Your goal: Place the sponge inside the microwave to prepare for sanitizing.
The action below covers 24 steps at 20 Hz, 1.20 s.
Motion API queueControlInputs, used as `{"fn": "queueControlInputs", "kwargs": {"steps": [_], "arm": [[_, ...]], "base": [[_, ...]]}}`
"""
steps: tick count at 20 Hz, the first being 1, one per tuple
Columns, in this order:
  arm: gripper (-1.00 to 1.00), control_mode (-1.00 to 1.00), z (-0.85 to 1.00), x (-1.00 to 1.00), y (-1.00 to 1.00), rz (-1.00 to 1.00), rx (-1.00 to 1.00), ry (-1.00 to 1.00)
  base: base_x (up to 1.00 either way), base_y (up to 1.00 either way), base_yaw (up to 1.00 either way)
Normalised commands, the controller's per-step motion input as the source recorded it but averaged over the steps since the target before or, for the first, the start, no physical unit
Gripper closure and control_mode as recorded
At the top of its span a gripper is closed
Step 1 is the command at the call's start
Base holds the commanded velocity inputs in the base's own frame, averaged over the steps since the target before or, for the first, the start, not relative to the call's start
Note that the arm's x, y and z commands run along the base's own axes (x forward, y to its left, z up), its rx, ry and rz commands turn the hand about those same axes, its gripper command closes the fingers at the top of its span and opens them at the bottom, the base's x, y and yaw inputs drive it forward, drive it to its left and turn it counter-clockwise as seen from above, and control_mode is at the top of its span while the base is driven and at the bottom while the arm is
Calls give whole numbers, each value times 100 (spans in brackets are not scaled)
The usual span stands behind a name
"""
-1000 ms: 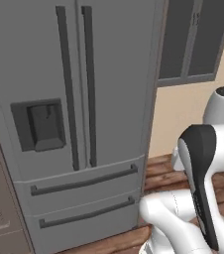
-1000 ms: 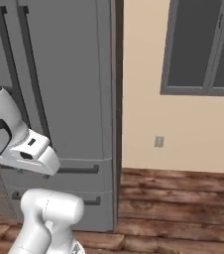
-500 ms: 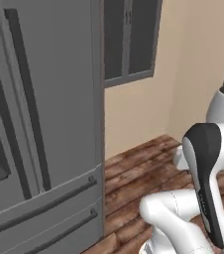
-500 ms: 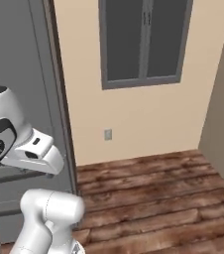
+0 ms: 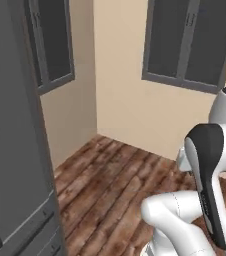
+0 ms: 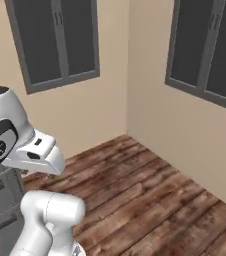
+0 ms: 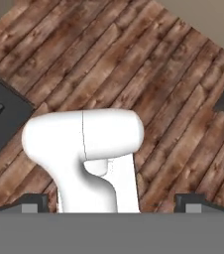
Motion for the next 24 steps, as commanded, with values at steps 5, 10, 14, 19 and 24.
{"fn": "queueControlInputs", "kwargs": {"steps": [5, 10, 14, 19, 24], "arm": [[-100, 100, 0, 0, 0, 0, 0, 0], [-100, 100, 0, 0, 0, 0, 0, 0], [-100, 100, 0, 0, 0, 0, 0, 0], [-100, 100, 0, 0, 0, 0, 0, 0], [-100, 100, 0, 0, 0, 0, 0, 0]], "base": [[0, 1, -89], [0, 0, -91], [-3, 0, -89], [0, 0, -84], [0, 0, -78]]}}
